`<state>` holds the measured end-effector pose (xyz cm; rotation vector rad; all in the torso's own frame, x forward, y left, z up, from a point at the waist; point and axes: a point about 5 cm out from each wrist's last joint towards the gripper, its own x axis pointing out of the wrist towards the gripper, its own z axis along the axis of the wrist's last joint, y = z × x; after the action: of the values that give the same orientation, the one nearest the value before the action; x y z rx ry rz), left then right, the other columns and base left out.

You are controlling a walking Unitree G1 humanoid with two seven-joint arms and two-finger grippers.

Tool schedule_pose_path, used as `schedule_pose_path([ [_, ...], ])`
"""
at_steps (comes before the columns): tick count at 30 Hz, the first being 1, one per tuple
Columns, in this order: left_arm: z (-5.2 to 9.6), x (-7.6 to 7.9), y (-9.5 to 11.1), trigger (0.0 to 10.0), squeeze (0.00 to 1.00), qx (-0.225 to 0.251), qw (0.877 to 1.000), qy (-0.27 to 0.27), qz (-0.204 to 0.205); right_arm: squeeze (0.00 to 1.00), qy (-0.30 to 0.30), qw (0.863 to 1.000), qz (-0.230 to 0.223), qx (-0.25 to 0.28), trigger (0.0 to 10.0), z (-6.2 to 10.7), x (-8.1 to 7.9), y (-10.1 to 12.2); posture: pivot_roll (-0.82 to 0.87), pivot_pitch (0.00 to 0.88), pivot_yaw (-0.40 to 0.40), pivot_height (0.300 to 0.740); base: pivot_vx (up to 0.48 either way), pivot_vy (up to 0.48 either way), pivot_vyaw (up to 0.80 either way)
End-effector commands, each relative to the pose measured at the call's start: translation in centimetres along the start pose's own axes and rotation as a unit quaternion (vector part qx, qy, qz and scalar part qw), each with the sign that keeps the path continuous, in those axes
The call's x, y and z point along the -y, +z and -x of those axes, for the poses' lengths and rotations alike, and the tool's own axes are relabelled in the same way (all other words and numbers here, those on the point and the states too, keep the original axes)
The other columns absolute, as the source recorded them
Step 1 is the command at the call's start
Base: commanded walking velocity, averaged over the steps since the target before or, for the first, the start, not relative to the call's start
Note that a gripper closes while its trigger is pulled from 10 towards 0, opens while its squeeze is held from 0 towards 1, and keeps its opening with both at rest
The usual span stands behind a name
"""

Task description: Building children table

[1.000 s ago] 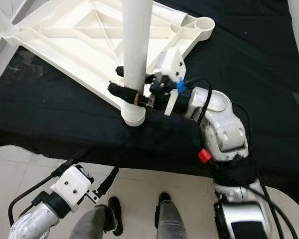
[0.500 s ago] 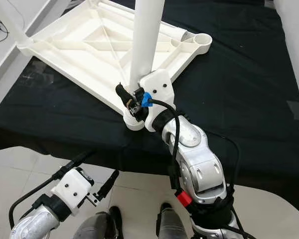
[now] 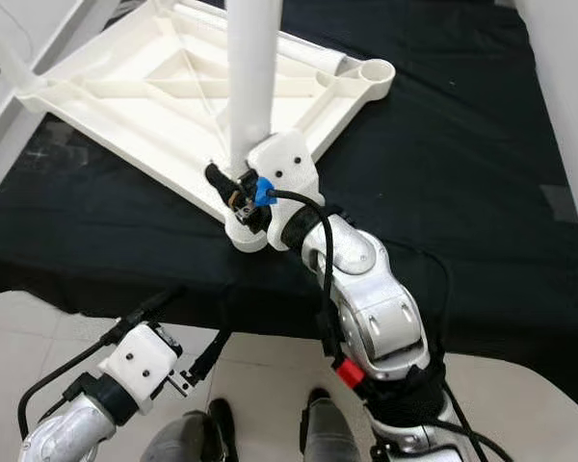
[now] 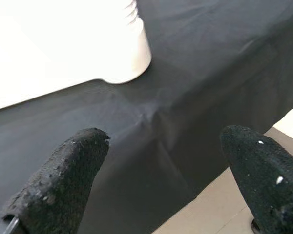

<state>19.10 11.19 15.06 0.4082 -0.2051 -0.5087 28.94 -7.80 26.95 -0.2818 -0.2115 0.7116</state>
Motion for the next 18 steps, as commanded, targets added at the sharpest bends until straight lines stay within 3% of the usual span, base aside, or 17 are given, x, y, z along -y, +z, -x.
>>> schedule_pose_path([
  [1,0.3,0.3,-0.5,10.0,0.00,-0.015,1.000,-0.004,0.008,0.00,0.024,0.998,0.013,-0.058,0.0,-0.3,-0.5,-2.2,0.00,0.369,0.048,0.740,0.000,0.000,0.00],
  [8,0.3,0.3,-0.5,10.0,0.00,-0.015,1.000,-0.004,0.008,0.00,0.024,0.998,0.013,-0.058,0.0,-0.3,-0.5,-2.2,0.00,0.369,0.048,0.740,0.000,0.000,0.00],
  [10,0.2,0.3,-0.5,10.0,0.00,-0.014,1.000,-0.001,0.006,0.00,0.083,0.996,0.014,-0.038,0.0,-0.5,-1.1,-1.6,0.00,0.369,0.039,0.740,0.000,0.000,0.00],
  [14,0.2,0.4,-0.4,10.0,0.00,-0.013,1.000,0.001,0.006,0.00,0.133,0.991,0.009,-0.018,0.0,-0.6,-1.4,-1.0,0.00,0.369,0.038,0.740,0.000,0.000,0.00],
  [16,0.1,0.4,-0.4,10.0,0.00,-0.013,1.000,0.001,0.006,0.00,0.135,0.991,-0.011,0.001,0.0,-0.8,-1.0,-0.5,0.00,0.369,0.036,0.740,0.000,0.000,0.00],
  [17,0.1,0.4,-0.4,10.0,0.00,-0.012,1.000,0.002,0.006,0.00,0.121,0.990,-0.066,0.040,0.0,-1.1,0.0,0.4,0.00,0.369,0.035,0.740,0.000,0.000,0.00],
  [18,0.1,0.4,-0.4,10.0,0.00,-0.012,1.000,0.002,0.006,0.00,0.121,0.990,-0.066,0.040,0.0,-1.1,0.0,0.4,0.00,0.369,0.035,0.740,0.000,0.000,0.00],
])
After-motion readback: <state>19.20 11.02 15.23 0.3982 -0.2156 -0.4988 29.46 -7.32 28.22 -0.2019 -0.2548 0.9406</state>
